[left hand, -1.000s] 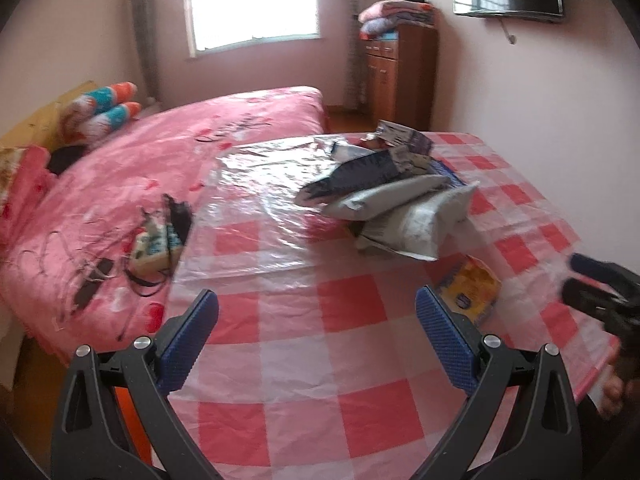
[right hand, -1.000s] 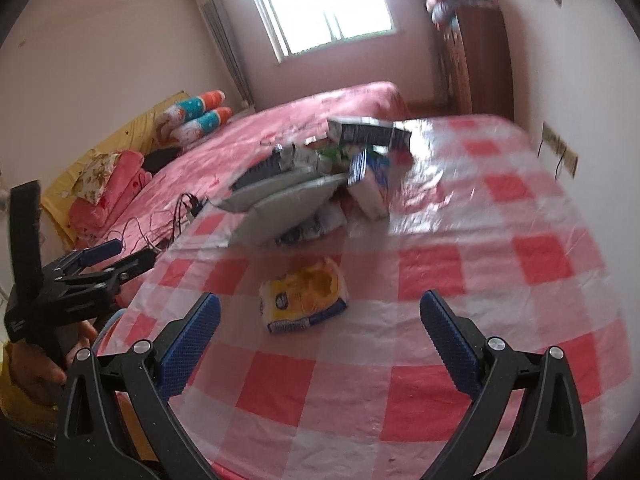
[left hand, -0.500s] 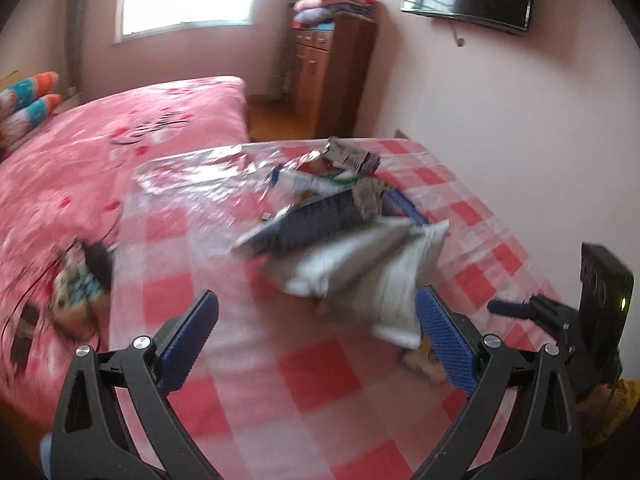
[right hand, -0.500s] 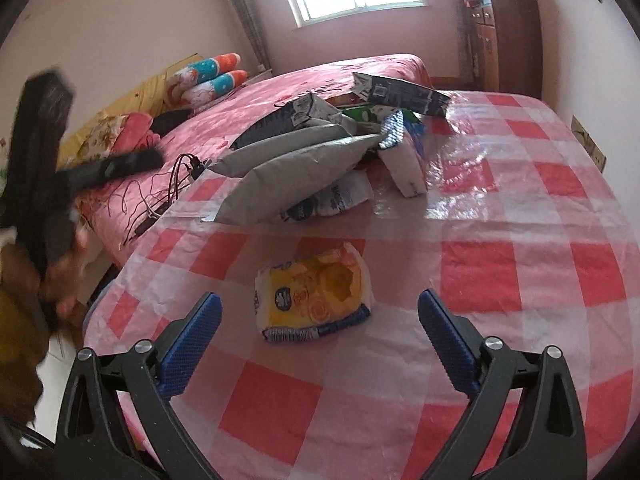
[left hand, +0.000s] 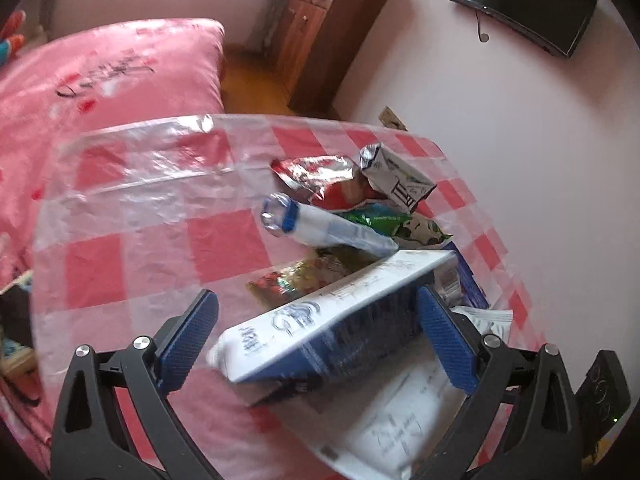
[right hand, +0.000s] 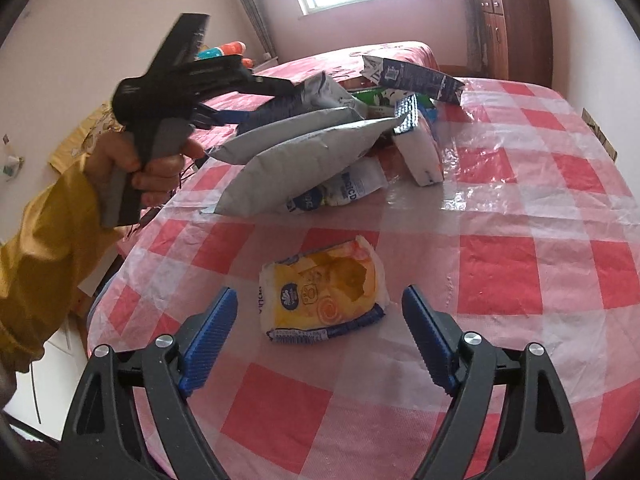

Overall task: Collect trash
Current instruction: 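Grasp the white milk carton with the left gripper, then grasp the yellow tissue pack with the right gripper while the left gripper holds the carton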

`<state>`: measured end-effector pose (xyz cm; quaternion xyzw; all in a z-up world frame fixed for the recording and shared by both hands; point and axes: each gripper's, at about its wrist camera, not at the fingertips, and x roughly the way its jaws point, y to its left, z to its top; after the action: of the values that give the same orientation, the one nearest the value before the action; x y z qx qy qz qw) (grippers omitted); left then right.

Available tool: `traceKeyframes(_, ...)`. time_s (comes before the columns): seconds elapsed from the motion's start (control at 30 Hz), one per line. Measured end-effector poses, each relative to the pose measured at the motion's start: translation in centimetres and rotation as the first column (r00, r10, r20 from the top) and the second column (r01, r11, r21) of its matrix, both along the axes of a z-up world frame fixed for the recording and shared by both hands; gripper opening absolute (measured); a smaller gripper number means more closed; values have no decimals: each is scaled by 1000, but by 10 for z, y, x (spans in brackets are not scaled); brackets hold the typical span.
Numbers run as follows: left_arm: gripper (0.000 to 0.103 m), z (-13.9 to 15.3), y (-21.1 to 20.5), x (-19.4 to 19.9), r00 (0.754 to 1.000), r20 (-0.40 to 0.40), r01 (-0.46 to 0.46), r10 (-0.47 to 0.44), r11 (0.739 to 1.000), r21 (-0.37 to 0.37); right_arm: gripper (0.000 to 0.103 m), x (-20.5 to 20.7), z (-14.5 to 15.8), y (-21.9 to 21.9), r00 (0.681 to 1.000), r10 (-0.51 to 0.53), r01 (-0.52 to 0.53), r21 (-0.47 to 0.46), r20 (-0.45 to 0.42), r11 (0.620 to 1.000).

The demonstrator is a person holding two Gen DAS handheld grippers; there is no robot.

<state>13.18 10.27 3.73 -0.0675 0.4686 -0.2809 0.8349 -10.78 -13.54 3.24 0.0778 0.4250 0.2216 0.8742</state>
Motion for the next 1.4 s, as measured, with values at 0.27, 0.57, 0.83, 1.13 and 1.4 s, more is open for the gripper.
traceKeyframes(0.27,98,-19,-22,-5,993,-76,93,-95,995,-26,88,9,-6,3,999,25,-25,6,-20,1000)
traceKeyframes(0.57,76,-16,-21,-39,997,-56,52,-53,998,-18,91,11,-6,12,998,57,-58,-31,-9,998)
traceKeyframes(0.83,68,-11,-14,-74,998,-30,-47,46,999,-28,91,18,-10,24,997,80,-82,-78,-20,994)
traceKeyframes(1.13,65,-6,14,-110,983,-7,-185,185,981,-55,77,15,-11,37,999,44,-42,-214,5,976)
traceKeyframes(1.4,65,4,48,-140,967,3,-254,256,963,-93,46,9,-8,31,999,40,-34,-231,23,972)
